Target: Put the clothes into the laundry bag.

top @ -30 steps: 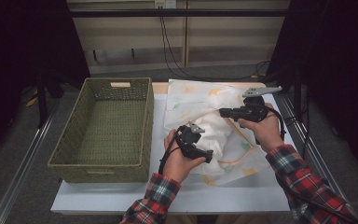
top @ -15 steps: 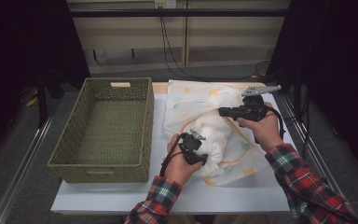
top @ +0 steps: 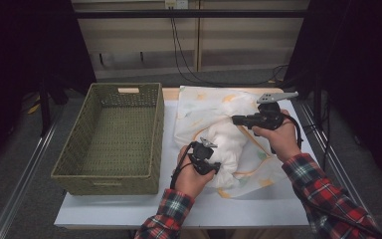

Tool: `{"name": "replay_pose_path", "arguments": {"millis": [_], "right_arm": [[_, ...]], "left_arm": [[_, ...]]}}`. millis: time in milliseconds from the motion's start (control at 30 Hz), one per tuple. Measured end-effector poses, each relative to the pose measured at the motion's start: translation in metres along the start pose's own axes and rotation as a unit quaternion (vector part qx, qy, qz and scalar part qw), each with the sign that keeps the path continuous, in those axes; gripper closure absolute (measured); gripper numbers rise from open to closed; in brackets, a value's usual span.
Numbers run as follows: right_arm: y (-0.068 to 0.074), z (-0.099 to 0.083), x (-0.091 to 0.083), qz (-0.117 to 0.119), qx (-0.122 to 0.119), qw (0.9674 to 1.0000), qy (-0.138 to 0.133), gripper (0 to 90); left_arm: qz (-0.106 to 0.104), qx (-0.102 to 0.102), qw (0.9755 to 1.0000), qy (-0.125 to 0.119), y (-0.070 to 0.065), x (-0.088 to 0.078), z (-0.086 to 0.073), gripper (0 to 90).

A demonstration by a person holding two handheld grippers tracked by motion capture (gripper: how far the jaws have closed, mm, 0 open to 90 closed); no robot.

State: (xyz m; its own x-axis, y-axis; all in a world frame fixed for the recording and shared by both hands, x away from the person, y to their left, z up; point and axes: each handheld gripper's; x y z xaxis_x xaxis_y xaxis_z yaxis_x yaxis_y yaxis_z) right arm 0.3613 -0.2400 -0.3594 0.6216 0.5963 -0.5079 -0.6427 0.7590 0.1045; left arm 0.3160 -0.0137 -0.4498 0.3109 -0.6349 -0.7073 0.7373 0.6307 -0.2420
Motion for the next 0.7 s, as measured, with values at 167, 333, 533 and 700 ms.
{"name": "replay_pose_path", "arguments": {"millis": [167, 333, 533, 700], "right_arm": [[0.002, 0.0, 0.001, 0.005, 0.0, 1.0, -0.005, 90.0], [0.003, 0.001, 0.0, 0.006, 0.0, 1.0, -0.005, 90.0], [0.004, 0.003, -0.001, 0.01, 0.0, 0.9999, -0.008, 90.0], [0.002, 0.002, 0.0, 0.011, 0.001, 0.9999, -0.006, 90.0]], "left_arm": [[-0.006, 0.005, 0.9999, -0.012, -0.001, -0.005, 0.006, 61.5], [-0.025, 0.011, 0.9994, -0.022, -0.006, -0.005, 0.017, 61.9], [-0.024, 0.019, 0.999, -0.033, -0.01, 0.003, 0.027, 61.7], [-0.019, 0.017, 0.9987, -0.043, -0.006, 0.008, 0.031, 61.4]]}}
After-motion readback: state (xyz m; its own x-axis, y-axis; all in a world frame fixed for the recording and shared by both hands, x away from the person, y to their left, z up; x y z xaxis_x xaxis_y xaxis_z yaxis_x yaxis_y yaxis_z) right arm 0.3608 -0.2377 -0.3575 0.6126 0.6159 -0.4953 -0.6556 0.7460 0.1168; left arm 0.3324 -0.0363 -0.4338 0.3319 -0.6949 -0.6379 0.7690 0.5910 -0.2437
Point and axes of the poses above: each handheld gripper's, and its own axes: x roughly forward along the jaws, z roughly out of its top, y roughly to its left, and after that the axes turned 6 degrees about -z, right-handed
